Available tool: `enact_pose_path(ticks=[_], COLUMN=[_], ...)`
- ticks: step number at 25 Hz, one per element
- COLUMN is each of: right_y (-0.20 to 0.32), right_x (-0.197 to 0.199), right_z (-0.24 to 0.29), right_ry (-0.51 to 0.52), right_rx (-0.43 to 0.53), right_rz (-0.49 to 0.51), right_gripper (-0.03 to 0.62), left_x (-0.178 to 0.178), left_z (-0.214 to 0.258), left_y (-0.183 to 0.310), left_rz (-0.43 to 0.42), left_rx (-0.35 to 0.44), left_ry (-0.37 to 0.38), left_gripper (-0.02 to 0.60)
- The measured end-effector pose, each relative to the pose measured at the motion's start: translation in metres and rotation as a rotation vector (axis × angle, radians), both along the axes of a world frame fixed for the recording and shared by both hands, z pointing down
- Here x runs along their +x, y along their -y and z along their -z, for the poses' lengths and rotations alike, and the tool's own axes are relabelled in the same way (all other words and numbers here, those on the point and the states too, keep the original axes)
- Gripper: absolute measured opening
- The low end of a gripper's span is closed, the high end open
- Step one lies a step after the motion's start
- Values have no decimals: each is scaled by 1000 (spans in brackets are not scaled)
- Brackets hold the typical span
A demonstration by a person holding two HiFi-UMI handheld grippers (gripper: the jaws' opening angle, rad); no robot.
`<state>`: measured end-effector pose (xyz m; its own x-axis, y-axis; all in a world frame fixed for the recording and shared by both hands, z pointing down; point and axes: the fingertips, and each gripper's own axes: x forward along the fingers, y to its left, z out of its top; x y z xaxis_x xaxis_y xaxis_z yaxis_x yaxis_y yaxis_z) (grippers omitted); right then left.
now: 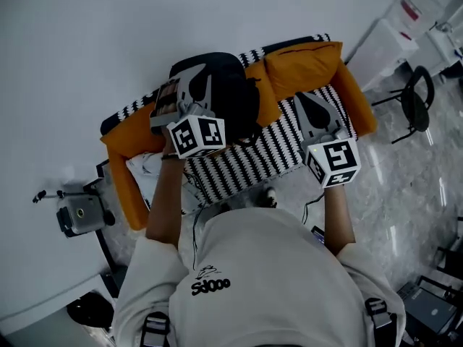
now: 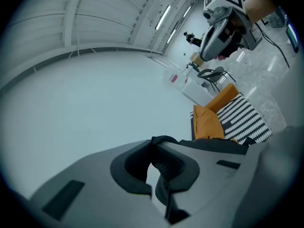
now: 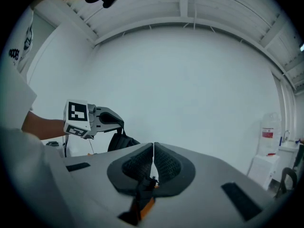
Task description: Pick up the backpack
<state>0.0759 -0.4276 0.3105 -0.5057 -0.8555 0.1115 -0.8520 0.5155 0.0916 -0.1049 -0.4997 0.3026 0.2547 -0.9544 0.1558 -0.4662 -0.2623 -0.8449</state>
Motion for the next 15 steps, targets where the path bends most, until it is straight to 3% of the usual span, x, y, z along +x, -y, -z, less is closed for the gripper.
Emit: enact_pose_path(ticks=[7, 15], right_y=[-6, -8], right_x=[-15, -38], right_z=[42, 51], right_ry=[6, 35], right_rx=[82, 91], right_rz=[15, 65], right_gripper=[34, 34], left_x=[-22, -41], left_z=[43, 42], left_y=[-32, -67], left_rz=[-13, -46], left_rx=[20, -56], left_ry=[-71, -466], left_gripper=[26, 25])
